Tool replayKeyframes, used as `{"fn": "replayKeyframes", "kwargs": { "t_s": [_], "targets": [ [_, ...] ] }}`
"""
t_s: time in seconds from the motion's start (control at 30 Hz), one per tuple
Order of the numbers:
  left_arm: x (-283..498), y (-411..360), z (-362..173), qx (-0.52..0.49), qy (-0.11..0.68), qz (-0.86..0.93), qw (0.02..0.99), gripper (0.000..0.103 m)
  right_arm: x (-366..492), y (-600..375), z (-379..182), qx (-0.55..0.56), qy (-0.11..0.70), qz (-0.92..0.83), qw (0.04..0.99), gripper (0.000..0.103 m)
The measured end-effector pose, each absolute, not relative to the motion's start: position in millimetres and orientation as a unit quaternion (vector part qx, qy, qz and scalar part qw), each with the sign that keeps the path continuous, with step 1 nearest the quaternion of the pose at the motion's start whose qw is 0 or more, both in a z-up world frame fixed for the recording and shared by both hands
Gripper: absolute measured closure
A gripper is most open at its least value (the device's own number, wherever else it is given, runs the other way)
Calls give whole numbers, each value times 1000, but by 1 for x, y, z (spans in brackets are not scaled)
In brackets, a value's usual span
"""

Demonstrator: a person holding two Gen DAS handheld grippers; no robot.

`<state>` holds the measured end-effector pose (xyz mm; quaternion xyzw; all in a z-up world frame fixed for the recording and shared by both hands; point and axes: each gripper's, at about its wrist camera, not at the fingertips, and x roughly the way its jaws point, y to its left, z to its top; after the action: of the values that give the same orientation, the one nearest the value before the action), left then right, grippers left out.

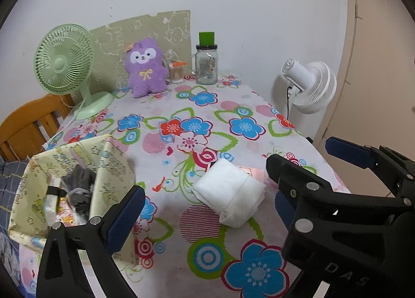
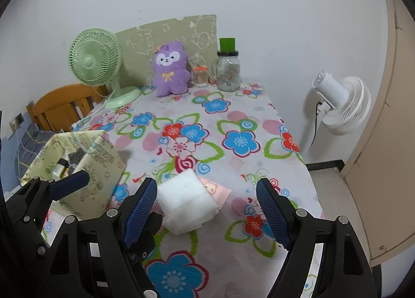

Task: Organize soft objects
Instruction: 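Move both open grippers toward the white folded cloth and pink tissue pack, then close the left gripper on the white folded cloth and lift it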

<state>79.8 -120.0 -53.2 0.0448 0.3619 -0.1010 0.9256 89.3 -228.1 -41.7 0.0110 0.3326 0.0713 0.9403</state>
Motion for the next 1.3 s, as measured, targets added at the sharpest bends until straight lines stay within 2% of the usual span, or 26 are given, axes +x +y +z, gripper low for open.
{"fn": "replayKeyframes", "kwargs": {
  "t_s": [0.67,1.13,1.2,1.3],
  "targets": [
    [122,-148,-103,65,417,-124,898,2,131,-265,-98,39,385,33,922,22],
    [149,-164,-128,67,449,-126,882,2,154,-272,-118,46,413,32,909,22],
    [151,-164,-130,69,452,-126,880,2,157,-271,-121,46,418,34,907,22],
    [152,-164,-133,76,451,-124,881,13,160,-269,-124,48,423,38,904,22]
  ]
}}
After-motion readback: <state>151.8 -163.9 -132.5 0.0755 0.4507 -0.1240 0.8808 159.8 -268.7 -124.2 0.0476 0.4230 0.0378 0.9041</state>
